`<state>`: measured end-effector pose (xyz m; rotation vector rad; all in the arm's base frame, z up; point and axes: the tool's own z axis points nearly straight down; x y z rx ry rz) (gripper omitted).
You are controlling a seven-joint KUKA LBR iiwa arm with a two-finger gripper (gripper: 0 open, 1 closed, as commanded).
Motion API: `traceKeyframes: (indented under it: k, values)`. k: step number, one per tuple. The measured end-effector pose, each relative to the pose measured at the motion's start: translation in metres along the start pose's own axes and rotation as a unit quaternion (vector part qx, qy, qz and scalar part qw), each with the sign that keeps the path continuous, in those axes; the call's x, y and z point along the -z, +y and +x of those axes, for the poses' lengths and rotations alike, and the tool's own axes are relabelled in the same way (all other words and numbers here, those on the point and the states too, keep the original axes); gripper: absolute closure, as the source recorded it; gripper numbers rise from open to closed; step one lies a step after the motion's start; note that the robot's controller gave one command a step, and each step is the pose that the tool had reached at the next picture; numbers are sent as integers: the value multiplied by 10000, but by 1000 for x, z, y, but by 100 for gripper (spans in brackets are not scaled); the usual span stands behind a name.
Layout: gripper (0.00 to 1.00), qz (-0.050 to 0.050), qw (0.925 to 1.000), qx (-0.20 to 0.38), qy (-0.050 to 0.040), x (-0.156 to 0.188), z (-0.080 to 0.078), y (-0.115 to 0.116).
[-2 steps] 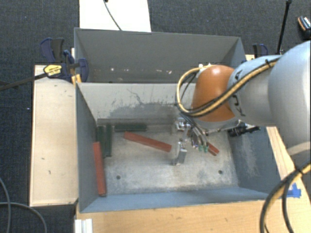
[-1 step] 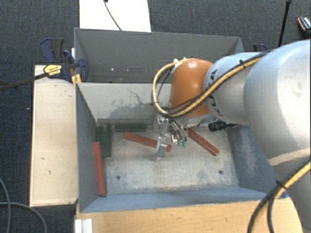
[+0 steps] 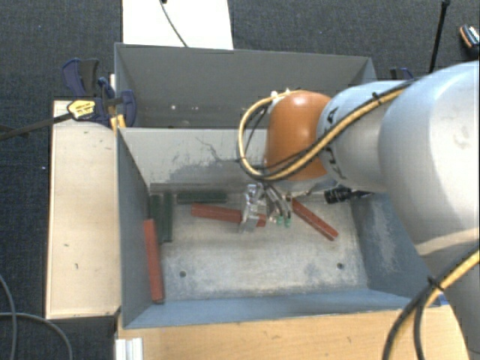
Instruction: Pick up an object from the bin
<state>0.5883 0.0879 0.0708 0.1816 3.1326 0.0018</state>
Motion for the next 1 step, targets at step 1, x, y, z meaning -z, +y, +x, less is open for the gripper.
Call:
traceKeyframes:
  k: [1]
  values:
    - [100, -11, 10000, 44, -29, 140, 11, 8]
